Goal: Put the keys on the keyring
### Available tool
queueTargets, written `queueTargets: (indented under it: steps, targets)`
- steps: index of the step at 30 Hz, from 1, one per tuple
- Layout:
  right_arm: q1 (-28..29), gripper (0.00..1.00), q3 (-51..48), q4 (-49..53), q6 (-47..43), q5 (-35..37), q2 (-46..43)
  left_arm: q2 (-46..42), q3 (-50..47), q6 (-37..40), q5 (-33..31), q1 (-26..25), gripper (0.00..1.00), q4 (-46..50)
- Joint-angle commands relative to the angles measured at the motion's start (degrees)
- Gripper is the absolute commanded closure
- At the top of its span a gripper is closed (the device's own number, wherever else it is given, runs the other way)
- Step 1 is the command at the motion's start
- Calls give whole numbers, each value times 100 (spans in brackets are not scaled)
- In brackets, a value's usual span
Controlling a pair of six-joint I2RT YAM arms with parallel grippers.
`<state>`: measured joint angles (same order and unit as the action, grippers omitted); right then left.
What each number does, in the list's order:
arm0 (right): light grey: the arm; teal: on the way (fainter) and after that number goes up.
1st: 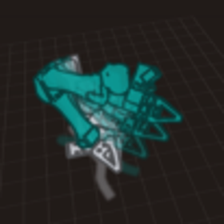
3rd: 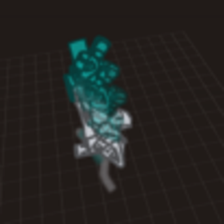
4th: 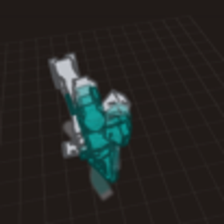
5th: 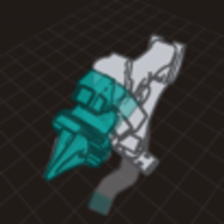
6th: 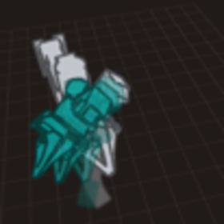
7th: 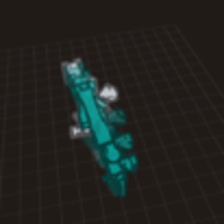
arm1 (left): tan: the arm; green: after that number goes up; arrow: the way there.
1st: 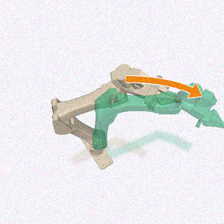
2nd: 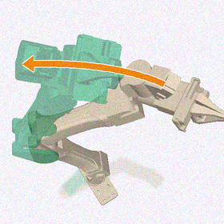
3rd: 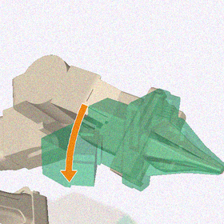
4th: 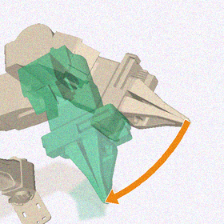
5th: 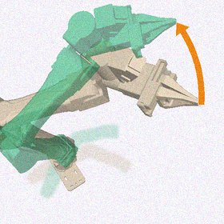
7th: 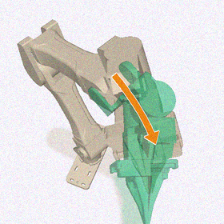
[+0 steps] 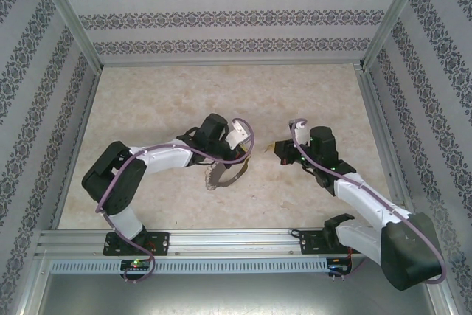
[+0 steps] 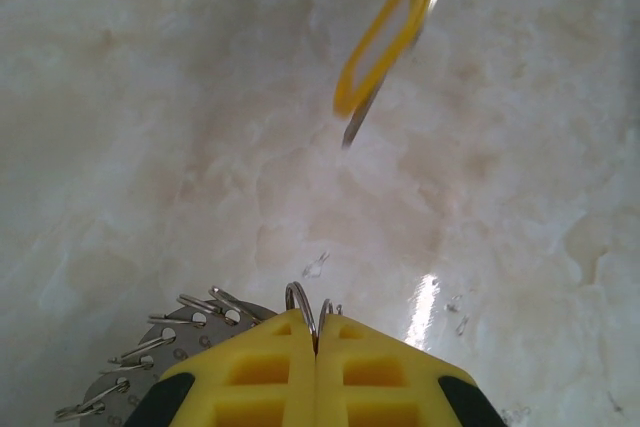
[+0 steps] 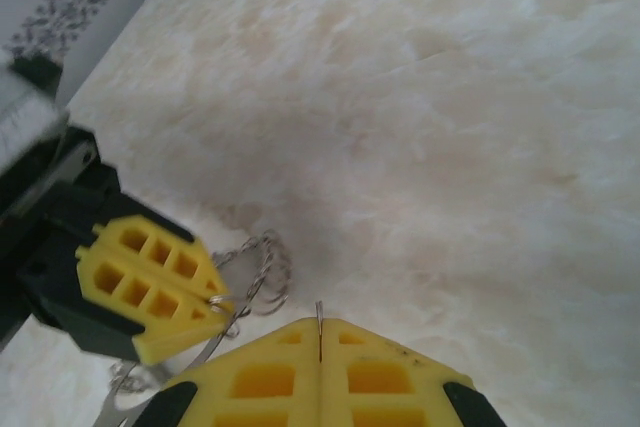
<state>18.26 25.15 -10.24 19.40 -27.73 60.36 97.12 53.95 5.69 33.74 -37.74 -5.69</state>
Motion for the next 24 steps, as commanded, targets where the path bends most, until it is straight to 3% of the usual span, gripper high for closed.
queueTargets:
  steps: [1,15,24]
  targets:
    - [103,100,-119,-456,-1,-683,97,-239,-56,-24,326,62,100,-366]
    - [379,100,73,-824,-48,-1592,772,-422,-131,-77,362,98,100,-486]
    - [471,100,210,-866,-86,-1455,930,-494,-140,-60,410,99,100,-463]
